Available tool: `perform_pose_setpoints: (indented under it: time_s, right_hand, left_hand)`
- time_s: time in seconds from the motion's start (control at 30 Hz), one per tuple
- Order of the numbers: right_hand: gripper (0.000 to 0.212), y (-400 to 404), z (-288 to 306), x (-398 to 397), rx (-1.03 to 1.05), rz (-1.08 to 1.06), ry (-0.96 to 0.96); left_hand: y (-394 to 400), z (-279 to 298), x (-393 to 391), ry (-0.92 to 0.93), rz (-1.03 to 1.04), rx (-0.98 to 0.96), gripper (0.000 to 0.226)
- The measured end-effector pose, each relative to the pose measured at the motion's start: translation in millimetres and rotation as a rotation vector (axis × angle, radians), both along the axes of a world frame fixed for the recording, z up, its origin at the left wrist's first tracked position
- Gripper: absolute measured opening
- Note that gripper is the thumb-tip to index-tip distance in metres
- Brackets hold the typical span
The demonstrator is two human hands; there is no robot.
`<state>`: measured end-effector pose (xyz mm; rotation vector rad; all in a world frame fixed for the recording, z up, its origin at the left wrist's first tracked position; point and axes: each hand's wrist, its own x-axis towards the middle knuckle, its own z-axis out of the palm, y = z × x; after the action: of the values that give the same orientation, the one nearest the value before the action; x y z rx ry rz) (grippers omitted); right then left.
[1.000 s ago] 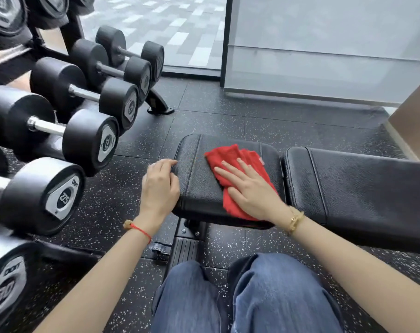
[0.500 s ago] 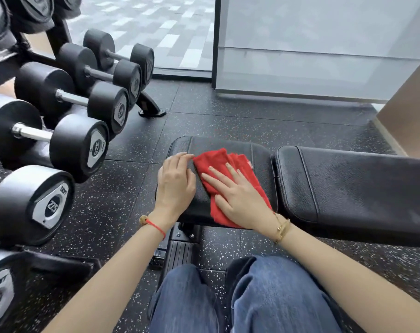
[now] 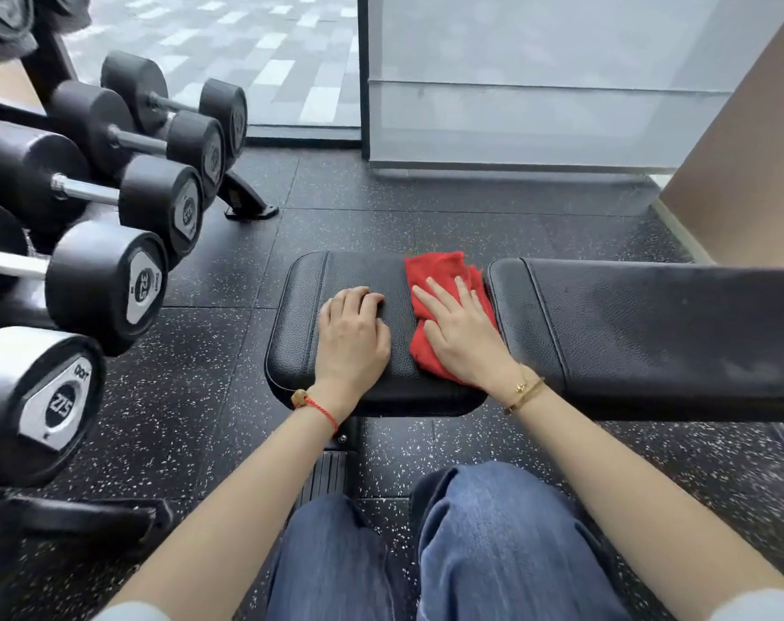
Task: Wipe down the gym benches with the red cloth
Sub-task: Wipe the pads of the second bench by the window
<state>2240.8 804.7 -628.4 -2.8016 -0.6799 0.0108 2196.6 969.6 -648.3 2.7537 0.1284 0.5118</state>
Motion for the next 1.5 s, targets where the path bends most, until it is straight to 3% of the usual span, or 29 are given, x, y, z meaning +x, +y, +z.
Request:
perform_pose_setpoints:
  time_s: [0.1,0.27,0.47,0.63,0.8,0.97,1.23,1.5]
  right_hand:
    - [0.054,-32.1,-1.5,-24.2,-0.053,0.077,-0.034]
    - [0.053,-69.0,0.3,-13.6,-0.132,-0.166,-0.099]
    - [0.053,-47.6,5.9,35.7,-0.169,-0.288,-0.044]
    - [0.053,-63.9,6.9,14.3,-0.206,-0.222,-0.066]
    - [0.053,-116.9,7.9,4.8,-0.113,-0.326,0.003]
    - [0.052,-93.0,17.3,61.1,-0.038,-0.426,0.063]
    - [0.056,-90.3,3.5,0.4,-0.039,-0.237,-0.032]
    - [0.053,-139.6,7.2,32.6,0.015,-0.475,-0.026]
  left_hand:
    - [1.1,-0.3,1.0,0.004,0.001,0.000,0.035]
    - [1.3,-1.4,-0.3,-0.012,-0.012,-0.013,0.035]
    - [2.8,-2.5,-0.3,-0.012,-0.015,-0.026,0.035]
    - [3.7,-1.5,-1.3,-0.019,-0.020,-0.032,0.035]
    - [3.9,-3.9,-1.1,-0.029,-0.016,-0.021,0.036]
    - [2.9,-3.3,-1.0,-0.024,-0.016,-0.009,0.036]
    - [2.9,-4.0,-1.2,-0.041,-0.019,-0.024,0.036]
    - [1.9,-3.0,-2.3,-0.029,-0.015,-0.010,0.036]
